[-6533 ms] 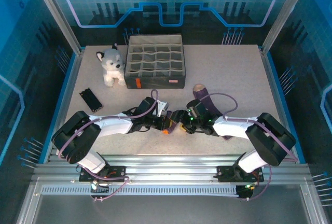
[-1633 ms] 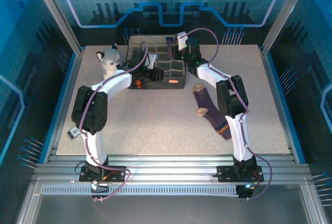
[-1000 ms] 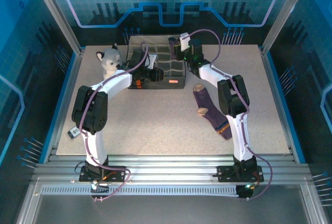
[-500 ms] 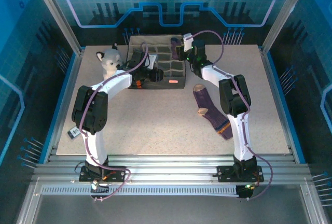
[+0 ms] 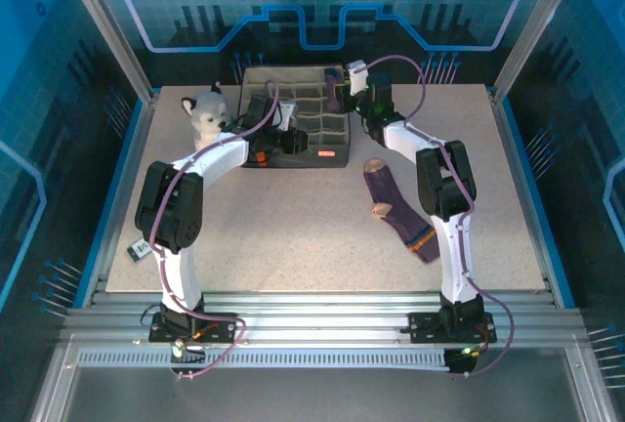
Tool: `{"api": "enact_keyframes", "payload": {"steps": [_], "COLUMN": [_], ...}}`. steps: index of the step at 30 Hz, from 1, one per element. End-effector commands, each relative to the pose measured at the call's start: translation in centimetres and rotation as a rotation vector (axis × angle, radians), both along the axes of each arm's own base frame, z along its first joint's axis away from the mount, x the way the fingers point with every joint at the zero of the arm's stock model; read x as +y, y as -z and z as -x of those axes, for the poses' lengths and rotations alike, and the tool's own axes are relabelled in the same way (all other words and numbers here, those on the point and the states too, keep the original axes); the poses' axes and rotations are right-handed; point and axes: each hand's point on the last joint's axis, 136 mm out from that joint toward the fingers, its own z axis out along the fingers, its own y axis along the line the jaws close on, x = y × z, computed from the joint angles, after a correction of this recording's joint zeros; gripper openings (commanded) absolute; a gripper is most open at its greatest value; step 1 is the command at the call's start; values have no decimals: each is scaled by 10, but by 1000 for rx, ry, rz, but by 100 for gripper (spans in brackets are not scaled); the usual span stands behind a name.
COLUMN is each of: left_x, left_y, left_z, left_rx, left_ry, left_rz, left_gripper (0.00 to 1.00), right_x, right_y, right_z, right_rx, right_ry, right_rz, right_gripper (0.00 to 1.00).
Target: Roll the socks
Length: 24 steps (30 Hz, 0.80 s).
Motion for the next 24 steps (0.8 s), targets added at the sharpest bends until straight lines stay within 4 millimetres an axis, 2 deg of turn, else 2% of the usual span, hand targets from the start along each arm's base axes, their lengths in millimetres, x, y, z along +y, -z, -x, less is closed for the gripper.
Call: {"api": "enact_keyframes", "payload": {"steps": [1,7,10,18,24], "left_x": [11,11,11,9,11], "left_y": [46,46,47,48,50], "left_z": [19,21,21,22,23], "left_rx": [130,135,137,137,140], "left_ry": [-6,-3,-2,-1,2], "left_rz": [-67,-65,-62,-56,-63], "left_gripper": [33,32,32,32,32], "right_x": [-10,2,9,38,37], "right_y": [-36,-24,-2,33,50], "right_z": [-4,-6,-8,-3,-3], "right_rx": [-77,-70,-46,6,48], "right_ry": [8,-11,-24,-79,-61], "right_rz": [8,71,92,133,135], "right_gripper": [0,0,0,0,0]}}
